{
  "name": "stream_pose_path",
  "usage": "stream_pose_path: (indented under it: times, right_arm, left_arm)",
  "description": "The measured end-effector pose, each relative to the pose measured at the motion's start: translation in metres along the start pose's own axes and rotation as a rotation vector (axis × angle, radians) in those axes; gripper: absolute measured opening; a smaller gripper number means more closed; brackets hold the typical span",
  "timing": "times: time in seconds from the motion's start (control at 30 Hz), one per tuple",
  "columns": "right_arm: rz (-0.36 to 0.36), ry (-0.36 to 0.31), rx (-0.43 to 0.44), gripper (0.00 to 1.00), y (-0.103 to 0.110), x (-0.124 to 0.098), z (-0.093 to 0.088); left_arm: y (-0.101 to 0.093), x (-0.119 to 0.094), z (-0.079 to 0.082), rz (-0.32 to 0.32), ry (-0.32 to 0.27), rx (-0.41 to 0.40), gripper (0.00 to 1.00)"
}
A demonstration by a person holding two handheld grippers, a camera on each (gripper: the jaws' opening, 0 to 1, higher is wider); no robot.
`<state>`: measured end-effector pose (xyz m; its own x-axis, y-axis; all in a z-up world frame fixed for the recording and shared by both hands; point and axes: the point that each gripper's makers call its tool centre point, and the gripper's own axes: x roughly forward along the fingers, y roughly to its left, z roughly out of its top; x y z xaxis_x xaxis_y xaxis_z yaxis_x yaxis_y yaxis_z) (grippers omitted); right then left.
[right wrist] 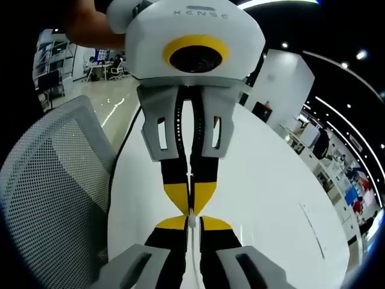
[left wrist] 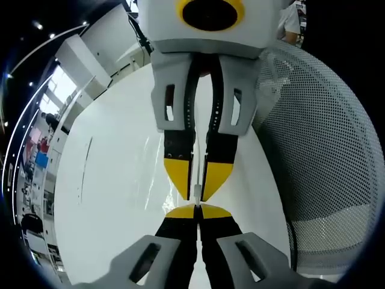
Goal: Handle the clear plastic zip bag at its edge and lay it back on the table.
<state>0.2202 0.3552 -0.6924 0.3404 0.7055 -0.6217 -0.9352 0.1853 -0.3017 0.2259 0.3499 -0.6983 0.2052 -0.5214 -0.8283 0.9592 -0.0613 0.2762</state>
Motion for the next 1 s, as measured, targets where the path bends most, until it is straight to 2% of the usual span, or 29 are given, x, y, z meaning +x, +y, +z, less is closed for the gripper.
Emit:
stream_pose_path:
  times: [0.33, 1.0]
  right_arm:
    - [-0.002, -0.001, -0.025, 0.00, 0.0011, 0.0000, 0.0002]
    - [0.006, 0.001, -0.018, 0.00, 0.0029, -0.0022, -0.0020]
  left_arm:
    - [-0.0016, 0.0000, 0.0015, -0.006, -0.001, -0.001, 0.00]
    - [-0.0018, 0.0028, 0.0015, -0.014, 0.001, -0.002, 0.00]
